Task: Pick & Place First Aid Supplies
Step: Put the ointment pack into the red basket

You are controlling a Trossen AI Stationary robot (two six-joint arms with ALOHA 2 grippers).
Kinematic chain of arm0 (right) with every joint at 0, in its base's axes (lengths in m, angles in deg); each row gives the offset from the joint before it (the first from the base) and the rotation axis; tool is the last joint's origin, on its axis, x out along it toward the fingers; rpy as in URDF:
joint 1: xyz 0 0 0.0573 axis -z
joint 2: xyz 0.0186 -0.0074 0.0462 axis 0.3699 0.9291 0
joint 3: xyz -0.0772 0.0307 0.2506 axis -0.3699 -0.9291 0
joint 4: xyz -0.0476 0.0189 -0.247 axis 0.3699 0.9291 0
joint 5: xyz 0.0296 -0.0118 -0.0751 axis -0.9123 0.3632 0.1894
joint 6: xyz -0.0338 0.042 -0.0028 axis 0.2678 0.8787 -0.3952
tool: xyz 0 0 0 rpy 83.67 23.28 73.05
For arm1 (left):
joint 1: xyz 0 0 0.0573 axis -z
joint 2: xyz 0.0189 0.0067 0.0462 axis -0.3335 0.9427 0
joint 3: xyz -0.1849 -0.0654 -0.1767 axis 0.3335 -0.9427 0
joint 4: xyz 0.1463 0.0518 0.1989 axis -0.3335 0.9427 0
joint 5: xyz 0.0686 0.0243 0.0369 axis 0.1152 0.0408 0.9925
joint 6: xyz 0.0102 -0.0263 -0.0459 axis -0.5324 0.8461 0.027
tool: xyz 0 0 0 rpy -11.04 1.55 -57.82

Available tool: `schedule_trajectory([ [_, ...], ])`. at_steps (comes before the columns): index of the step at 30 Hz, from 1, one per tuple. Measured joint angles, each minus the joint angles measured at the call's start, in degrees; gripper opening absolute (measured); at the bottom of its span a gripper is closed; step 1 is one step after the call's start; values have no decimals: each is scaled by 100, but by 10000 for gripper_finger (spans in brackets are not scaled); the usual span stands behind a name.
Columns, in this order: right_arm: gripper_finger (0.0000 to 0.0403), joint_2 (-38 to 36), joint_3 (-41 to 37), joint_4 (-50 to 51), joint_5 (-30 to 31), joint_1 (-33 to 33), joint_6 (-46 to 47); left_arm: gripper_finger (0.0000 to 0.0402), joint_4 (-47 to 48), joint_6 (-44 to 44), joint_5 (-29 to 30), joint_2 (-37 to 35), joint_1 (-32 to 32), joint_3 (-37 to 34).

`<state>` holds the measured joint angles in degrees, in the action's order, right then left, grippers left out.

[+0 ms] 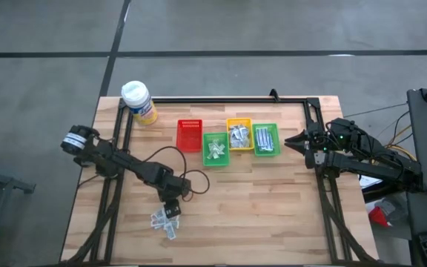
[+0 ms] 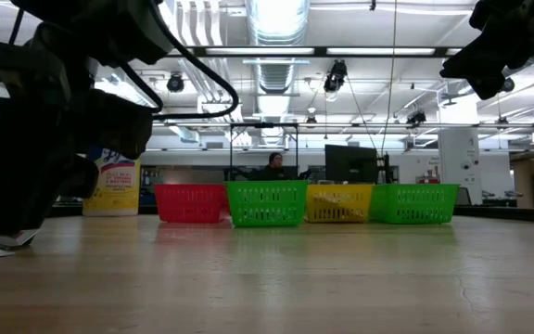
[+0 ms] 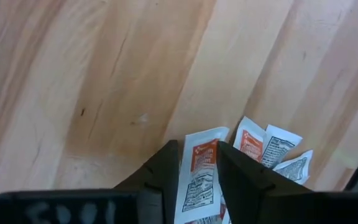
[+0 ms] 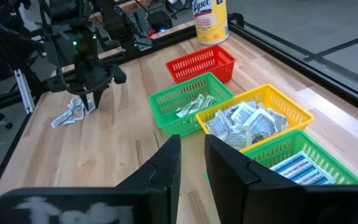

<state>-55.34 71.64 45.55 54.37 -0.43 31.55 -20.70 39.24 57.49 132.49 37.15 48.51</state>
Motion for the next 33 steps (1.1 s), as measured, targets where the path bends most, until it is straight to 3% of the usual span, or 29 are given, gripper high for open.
schedule_trajectory([
  [14,86,0,0,1,-1,0,0,6,-407,-136,7,22,4,-2],
  [25,71,0,0,1,0,-1,0,1,-263,-163,272,-16,-70,-11],
  [33,73,0,0,-1,-2,-1,0,0,347,-227,359,-680,-346,195],
])
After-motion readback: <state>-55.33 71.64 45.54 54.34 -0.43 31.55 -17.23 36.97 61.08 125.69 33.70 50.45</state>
